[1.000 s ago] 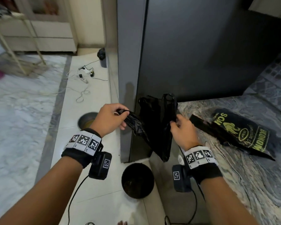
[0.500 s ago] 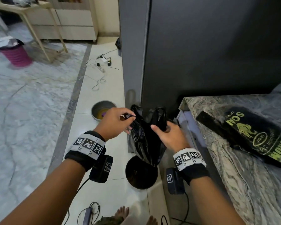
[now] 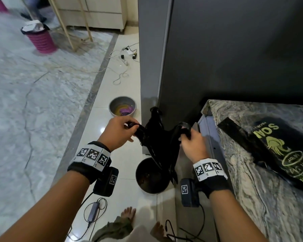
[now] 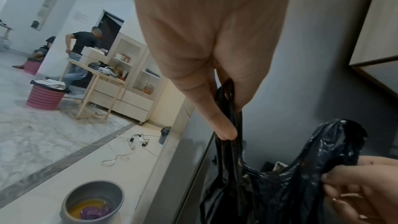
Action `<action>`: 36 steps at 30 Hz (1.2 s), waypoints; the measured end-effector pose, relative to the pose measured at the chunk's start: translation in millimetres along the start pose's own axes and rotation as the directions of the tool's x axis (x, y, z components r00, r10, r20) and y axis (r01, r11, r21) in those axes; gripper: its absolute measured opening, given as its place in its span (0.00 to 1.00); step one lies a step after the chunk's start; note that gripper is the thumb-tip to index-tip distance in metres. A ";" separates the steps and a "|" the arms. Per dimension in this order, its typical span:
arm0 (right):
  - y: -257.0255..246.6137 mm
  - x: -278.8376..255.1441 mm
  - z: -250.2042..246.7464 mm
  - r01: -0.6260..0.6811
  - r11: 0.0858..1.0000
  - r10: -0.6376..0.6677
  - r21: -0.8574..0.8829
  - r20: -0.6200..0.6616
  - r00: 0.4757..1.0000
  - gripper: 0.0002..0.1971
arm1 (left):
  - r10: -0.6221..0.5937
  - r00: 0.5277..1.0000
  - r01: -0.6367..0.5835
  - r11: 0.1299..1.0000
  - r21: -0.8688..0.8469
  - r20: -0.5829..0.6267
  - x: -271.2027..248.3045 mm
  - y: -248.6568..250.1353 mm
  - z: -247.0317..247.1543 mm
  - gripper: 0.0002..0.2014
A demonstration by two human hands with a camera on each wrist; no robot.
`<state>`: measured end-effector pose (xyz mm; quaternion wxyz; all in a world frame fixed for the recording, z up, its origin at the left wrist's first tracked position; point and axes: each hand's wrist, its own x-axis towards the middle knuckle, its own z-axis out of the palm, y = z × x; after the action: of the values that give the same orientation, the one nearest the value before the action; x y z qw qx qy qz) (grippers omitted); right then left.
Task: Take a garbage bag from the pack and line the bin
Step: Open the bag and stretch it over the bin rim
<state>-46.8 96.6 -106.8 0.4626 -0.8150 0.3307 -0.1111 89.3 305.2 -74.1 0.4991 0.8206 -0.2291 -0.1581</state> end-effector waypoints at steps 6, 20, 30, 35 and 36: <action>10.0 -9.8 4.0 -0.055 0.998 0.047 0.034 0.208 0.977 0.18 | -0.041 0.999 0.041 0.999 0.003 -0.022 -11.9 -5.5 19.1 0.04; 33.3 4.1 28.1 -0.109 0.990 0.112 -0.084 0.025 0.993 0.17 | -0.145 0.988 0.145 0.989 -0.005 -0.045 -31.7 -42.4 30.8 0.04; 98.7 25.7 59.1 -0.307 0.952 0.306 0.014 0.062 0.950 0.06 | -0.209 0.978 0.209 0.978 0.025 0.020 -11.9 -112.1 70.1 0.03; 132.3 39.0 82.6 -0.368 0.930 0.367 0.008 0.076 0.927 0.01 | -0.191 0.979 0.186 0.980 0.073 0.066 7.7 -154.4 87.7 0.04; 141.1 42.2 88.8 -0.386 0.923 0.384 0.007 0.087 0.919 0.02 | -0.191 0.979 0.185 0.979 0.085 0.072 11.4 -163.8 91.8 0.04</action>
<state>-33.2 80.1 -277.4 0.4987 -0.7325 0.4632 0.0123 89.8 295.6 -262.0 0.4400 0.8504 -0.1762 -0.2283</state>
